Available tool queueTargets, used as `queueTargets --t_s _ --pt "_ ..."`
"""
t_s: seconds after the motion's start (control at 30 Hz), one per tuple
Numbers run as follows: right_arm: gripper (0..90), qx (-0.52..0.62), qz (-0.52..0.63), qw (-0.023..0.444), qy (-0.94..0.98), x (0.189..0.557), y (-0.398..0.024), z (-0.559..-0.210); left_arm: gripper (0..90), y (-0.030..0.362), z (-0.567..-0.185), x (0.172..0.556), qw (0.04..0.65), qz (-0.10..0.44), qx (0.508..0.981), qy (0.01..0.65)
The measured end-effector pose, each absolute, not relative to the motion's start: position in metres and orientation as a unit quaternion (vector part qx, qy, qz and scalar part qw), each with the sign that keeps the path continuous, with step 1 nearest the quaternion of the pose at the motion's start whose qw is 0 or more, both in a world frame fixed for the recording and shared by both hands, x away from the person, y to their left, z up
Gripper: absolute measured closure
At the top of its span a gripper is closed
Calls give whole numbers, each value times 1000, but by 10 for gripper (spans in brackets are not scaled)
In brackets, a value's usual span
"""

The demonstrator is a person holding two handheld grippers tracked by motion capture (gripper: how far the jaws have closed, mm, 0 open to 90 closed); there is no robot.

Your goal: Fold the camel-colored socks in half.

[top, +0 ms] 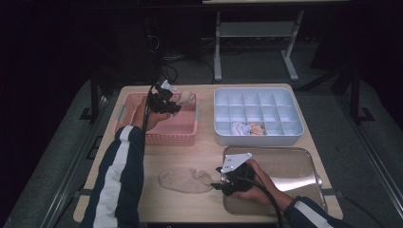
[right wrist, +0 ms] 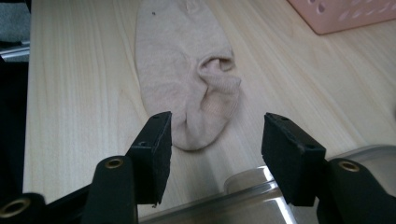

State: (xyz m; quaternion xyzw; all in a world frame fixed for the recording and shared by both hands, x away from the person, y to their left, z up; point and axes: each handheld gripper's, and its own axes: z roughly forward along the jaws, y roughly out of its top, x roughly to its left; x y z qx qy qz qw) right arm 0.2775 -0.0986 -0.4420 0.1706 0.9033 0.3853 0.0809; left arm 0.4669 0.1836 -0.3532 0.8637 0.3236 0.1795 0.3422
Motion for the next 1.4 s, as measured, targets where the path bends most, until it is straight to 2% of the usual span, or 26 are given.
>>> queueTargets --t_s 0.13,0.3,0.53,0.63,0.8,0.83,0.93,1.03,1.13,1.23,1.27,1.4 --pt "430 173 392 78 900 279 -96 -438 754 196 -330 425 392 179 850 304" --pt "435 160 397 80 900 284 -91 -436 754 211 -322 369 417 170 847 283" --pt "445 154 397 77 901 287 -80 -437 741 216 -354 307 424 135 857 261" --pt "503 136 393 78 906 288 -76 -439 726 213 -385 288 412 108 866 262" --pt "584 119 390 69 911 285 -71 -441 659 212 -428 276 392 55 874 281" --pt "587 115 389 69 911 285 -70 -442 633 212 -433 275 379 59 882 273" --pt "597 100 392 73 912 284 -68 -443 470 216 -439 273 369 64 884 281" --pt "599 106 388 71 913 283 -67 -443 429 223 -436 267 380 77 879 278" --pt "663 95 393 73 912 282 -66 -443 452 230 -434 257 370 96 882 276" --pt "735 91 394 65 912 277 -63 -441 547 228 -435 245 363 98 889 262" --pt "748 75 391 78 914 278 -63 -442 596 225 -434 241 363 93 893 249" --pt "749 76 388 78 915 279 -63 -443 633 210 -432 236 365 88 899 225"
